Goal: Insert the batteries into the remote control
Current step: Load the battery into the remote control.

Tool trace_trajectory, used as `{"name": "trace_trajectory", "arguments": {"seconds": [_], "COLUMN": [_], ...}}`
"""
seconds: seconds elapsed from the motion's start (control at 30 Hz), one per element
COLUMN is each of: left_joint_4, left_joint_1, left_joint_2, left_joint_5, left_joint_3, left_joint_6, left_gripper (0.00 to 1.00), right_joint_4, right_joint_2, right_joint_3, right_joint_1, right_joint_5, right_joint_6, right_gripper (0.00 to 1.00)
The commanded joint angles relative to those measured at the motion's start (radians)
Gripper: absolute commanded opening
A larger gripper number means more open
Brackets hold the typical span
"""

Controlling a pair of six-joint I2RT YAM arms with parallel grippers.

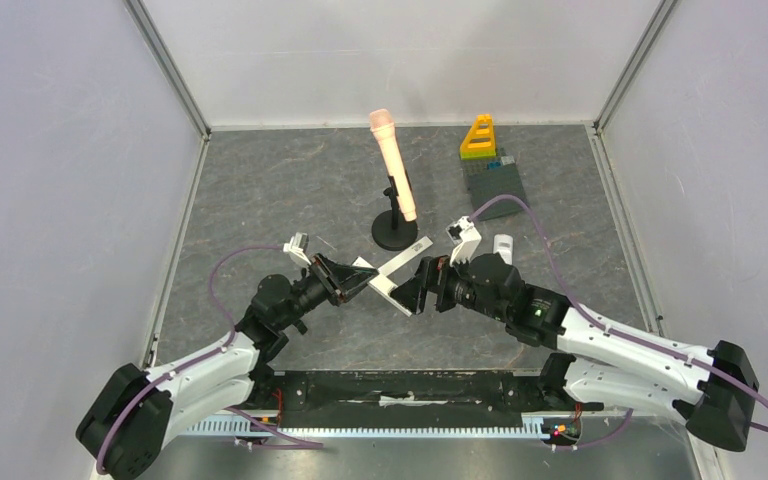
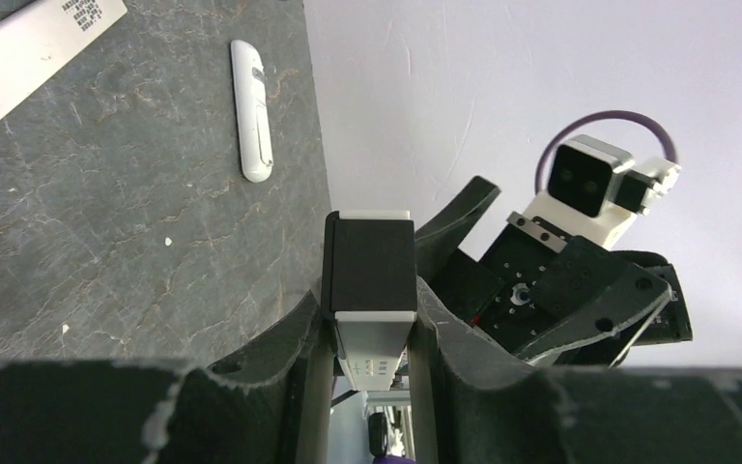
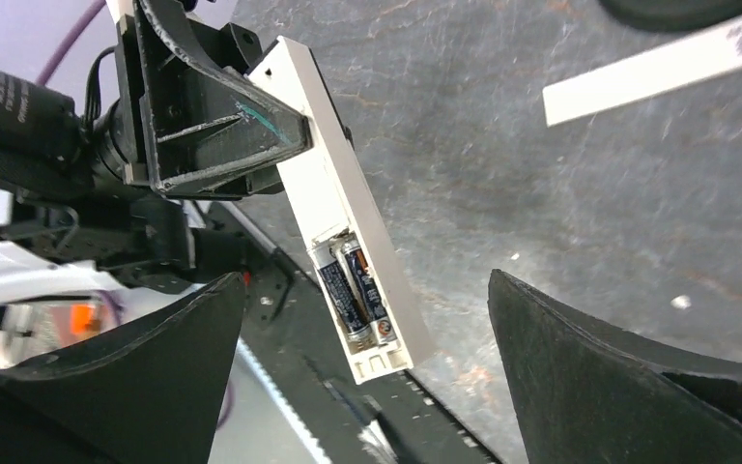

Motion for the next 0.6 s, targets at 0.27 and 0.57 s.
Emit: {"name": "trace_trajectory", "arguments": {"seconds": [0.27,0.57], "left_joint_4": [0.030,0.047], "left_joint_1": [0.001,0.001], "left_joint_2": [-0.031,-0.034], "left_joint_5": [-0.026,-0.012], "left_joint_3": [0.025,0.023], "left_joint_6": [0.104,0.136], "left_gripper": [0.02,0.02], "right_joint_4": [0.288,0.419], "right_joint_2": [0.001,0.059], "right_joint_3": [-0.156,-0.204], "right_joint_1": [-0.001,-0.001], "right_joint_5": [-0.025,-0.039], "right_joint_6": [0.510,0.627], "right_gripper": [0.98,0.98]}}
